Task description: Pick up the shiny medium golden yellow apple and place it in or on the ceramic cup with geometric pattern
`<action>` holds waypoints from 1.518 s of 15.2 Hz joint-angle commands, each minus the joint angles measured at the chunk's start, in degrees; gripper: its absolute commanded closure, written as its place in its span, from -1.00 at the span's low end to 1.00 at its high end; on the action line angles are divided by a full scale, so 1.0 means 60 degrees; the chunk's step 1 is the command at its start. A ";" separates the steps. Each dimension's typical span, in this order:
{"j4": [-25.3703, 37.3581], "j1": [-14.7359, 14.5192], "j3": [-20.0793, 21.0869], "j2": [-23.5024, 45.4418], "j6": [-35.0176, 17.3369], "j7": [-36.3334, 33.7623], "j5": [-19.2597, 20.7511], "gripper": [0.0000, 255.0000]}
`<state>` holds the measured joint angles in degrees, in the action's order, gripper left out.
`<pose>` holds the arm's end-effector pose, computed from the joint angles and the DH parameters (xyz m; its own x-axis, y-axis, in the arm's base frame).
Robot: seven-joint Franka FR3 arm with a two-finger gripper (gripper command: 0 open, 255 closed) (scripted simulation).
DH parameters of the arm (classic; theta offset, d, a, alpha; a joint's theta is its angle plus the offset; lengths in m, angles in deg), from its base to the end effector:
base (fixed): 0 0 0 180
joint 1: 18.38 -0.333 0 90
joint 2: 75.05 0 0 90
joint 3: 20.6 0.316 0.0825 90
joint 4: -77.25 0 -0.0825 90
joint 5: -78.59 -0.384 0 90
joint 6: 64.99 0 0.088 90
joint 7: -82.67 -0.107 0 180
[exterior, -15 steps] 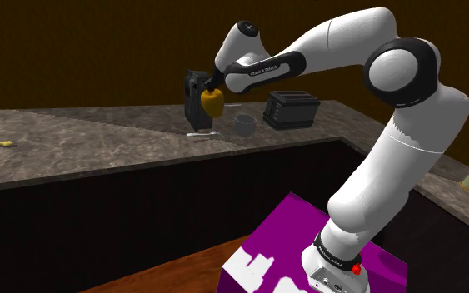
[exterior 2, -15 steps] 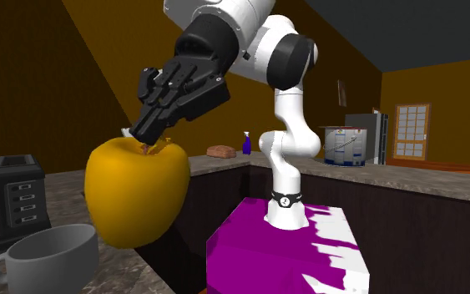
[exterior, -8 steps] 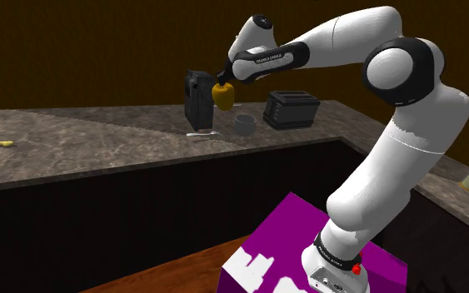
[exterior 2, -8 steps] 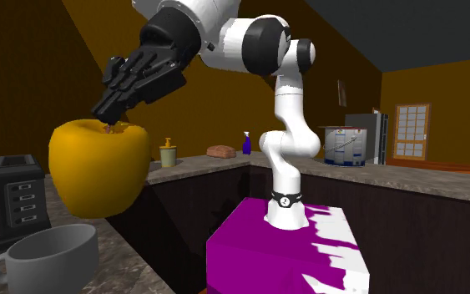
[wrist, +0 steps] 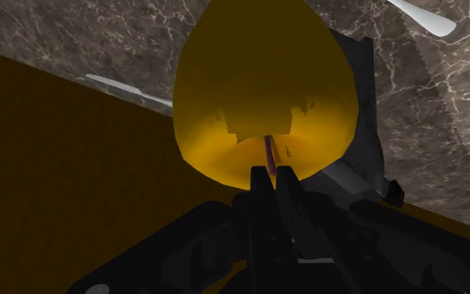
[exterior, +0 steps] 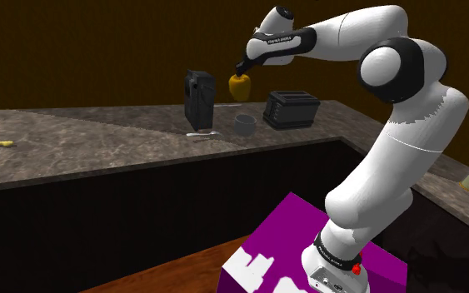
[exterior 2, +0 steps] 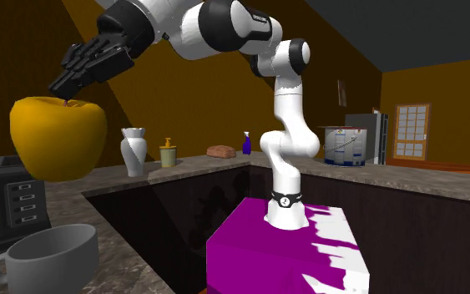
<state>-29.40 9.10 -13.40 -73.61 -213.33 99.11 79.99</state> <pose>0.5789 -0.2143 0.5813 0.7888 0.0293 0.6140 -0.1212 -0.9718 0.2021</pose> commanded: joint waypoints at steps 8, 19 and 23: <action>0.1399 0.0804 -0.0491 0.0844 0.0620 0.2208 -0.1417 1.00; 0.0254 0.0809 -0.0439 0.1051 -0.0726 0.2463 -0.1629 1.00; -0.0091 0.0815 -0.0411 0.1185 -0.1203 0.2572 -0.1722 1.00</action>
<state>-29.31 13.89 -15.91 -66.53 -219.84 114.17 69.96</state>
